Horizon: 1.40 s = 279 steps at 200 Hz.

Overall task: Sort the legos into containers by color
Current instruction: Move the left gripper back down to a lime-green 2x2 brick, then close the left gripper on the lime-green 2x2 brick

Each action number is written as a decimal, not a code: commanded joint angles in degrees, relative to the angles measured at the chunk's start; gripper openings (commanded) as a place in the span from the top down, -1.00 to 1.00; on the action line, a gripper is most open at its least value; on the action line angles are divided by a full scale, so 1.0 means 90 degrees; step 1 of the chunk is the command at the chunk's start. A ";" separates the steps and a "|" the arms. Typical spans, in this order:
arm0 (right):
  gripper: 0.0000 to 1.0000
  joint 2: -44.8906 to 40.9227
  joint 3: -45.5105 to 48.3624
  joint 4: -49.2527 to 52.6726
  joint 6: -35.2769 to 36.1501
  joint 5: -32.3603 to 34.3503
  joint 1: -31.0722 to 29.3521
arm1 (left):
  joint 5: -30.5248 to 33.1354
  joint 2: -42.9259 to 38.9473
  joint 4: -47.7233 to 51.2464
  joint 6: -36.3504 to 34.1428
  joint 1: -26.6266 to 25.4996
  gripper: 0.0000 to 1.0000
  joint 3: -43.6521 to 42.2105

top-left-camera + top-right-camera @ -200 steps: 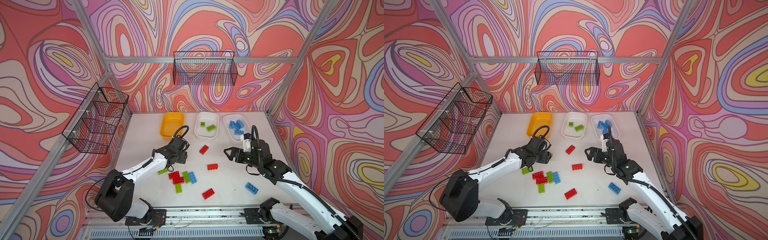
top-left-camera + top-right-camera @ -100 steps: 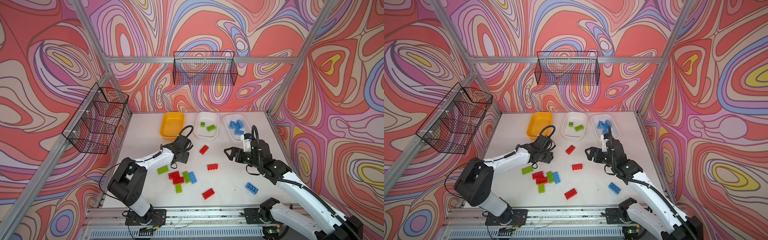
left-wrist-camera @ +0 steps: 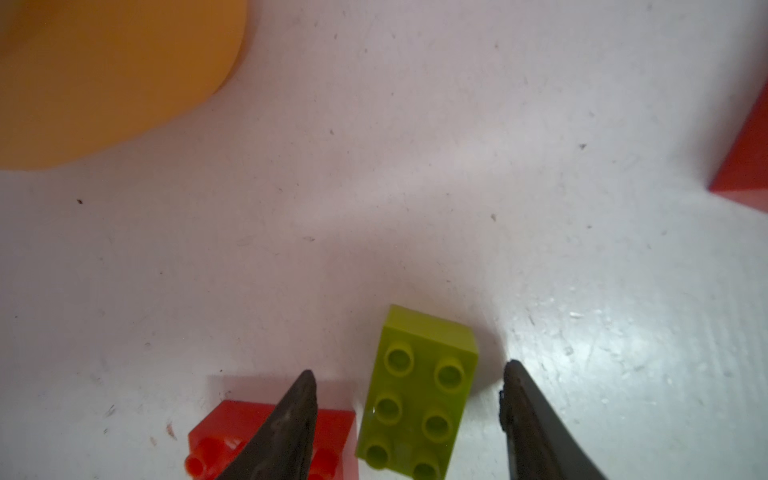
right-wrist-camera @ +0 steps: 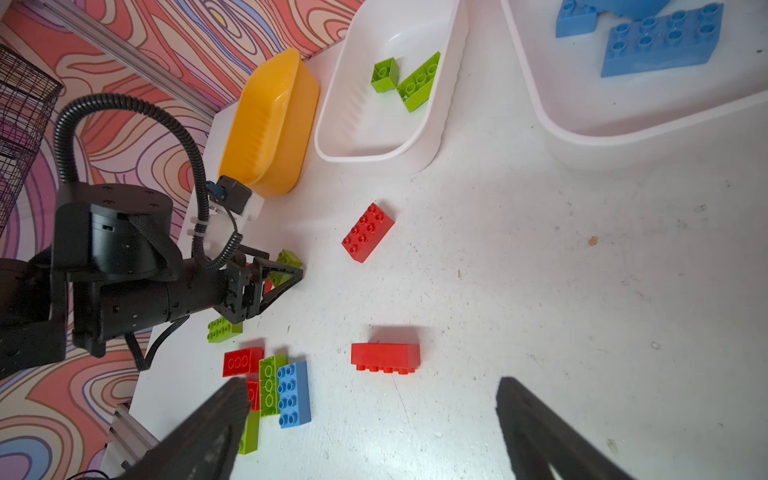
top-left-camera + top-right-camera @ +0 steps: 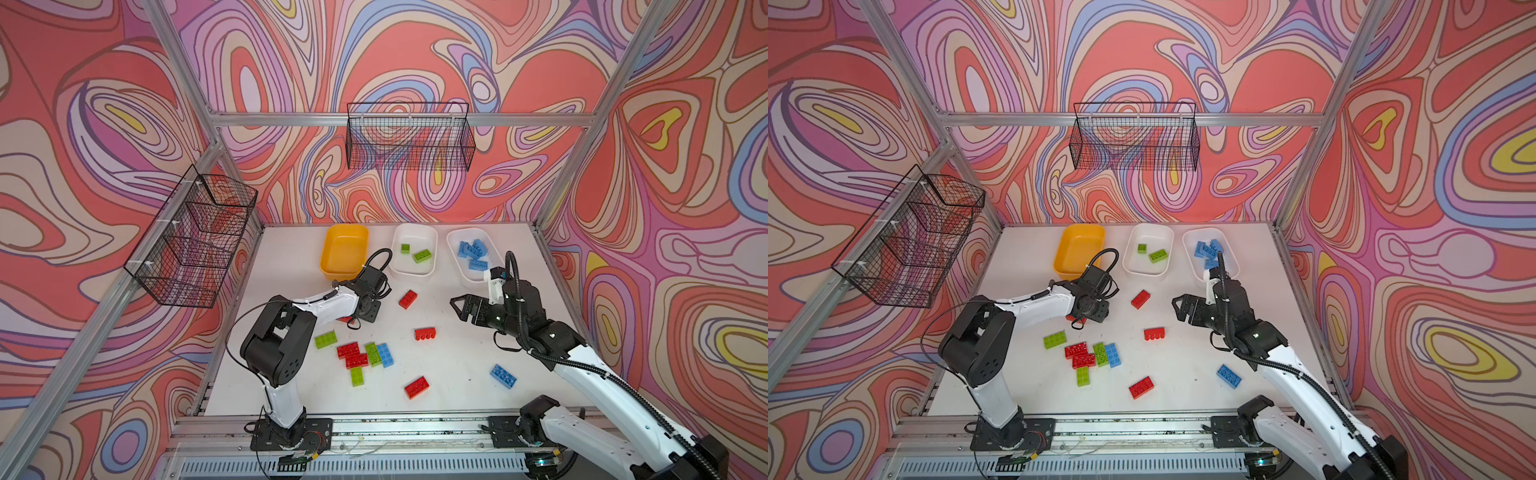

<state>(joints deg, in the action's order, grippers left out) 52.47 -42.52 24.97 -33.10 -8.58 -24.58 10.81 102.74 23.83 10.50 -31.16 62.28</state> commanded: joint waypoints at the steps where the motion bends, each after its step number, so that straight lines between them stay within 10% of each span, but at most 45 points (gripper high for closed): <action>1: -0.96 -0.0034 0.0026 0.0067 0.0026 0.0140 -0.0045 | -0.0075 0.0107 0.0266 -0.0027 0.0044 -0.08 0.0179; 279: -0.96 -0.0333 0.0084 0.0310 0.0210 0.0417 -0.0043 | -0.0683 0.0456 0.1332 0.0513 0.0103 0.74 0.0938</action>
<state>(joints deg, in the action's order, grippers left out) 50.33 -42.39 26.87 -31.77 -5.93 -24.58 5.21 106.69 32.25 14.22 -30.63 68.84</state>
